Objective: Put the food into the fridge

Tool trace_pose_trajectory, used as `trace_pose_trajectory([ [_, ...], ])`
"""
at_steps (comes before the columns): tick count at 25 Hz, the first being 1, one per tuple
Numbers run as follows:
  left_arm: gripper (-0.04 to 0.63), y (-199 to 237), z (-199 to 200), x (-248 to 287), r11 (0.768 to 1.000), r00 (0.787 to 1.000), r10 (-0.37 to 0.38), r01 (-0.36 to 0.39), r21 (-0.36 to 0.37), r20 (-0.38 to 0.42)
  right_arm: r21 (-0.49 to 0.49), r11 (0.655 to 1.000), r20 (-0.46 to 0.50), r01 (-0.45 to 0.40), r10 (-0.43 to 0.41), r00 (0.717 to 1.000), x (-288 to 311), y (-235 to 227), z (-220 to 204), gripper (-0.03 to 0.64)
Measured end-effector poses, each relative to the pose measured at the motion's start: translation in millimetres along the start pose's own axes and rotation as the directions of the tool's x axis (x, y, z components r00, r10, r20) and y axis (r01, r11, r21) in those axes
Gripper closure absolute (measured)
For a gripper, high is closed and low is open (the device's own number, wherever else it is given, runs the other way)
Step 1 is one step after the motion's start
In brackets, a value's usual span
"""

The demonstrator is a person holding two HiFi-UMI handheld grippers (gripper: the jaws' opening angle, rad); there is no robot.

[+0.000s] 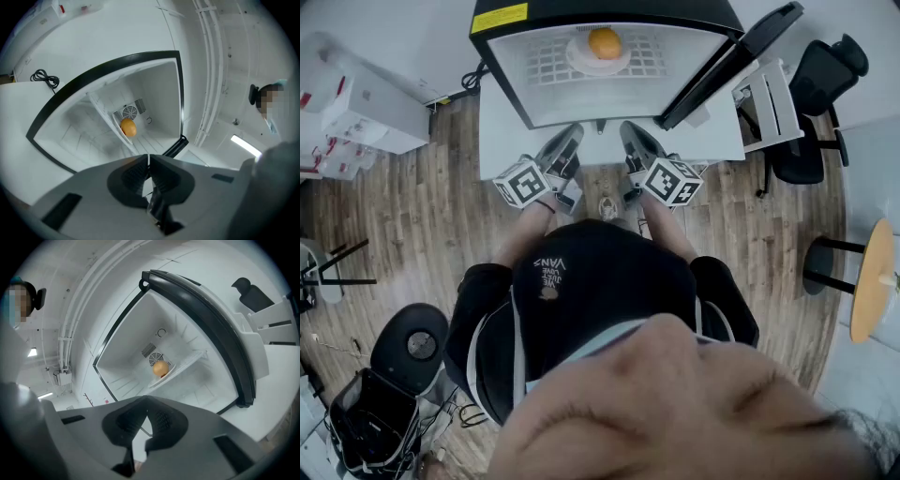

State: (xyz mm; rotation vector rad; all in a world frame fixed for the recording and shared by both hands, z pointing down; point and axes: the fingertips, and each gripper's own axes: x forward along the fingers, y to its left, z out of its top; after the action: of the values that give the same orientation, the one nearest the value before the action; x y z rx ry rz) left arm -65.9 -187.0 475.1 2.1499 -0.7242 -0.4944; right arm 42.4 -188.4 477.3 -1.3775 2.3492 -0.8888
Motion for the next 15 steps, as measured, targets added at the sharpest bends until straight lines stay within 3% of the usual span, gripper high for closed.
trace_pose_trajectory([
  [15, 0.571, 2.2, -11.0, -12.0, 0.996, 0.997, 0.04, -0.035, 0.084, -0.059, -0.075, 0.996, -0.051, 0.038, -0.042, 0.998, -12.0, -9.5, -13.2, 0.604],
])
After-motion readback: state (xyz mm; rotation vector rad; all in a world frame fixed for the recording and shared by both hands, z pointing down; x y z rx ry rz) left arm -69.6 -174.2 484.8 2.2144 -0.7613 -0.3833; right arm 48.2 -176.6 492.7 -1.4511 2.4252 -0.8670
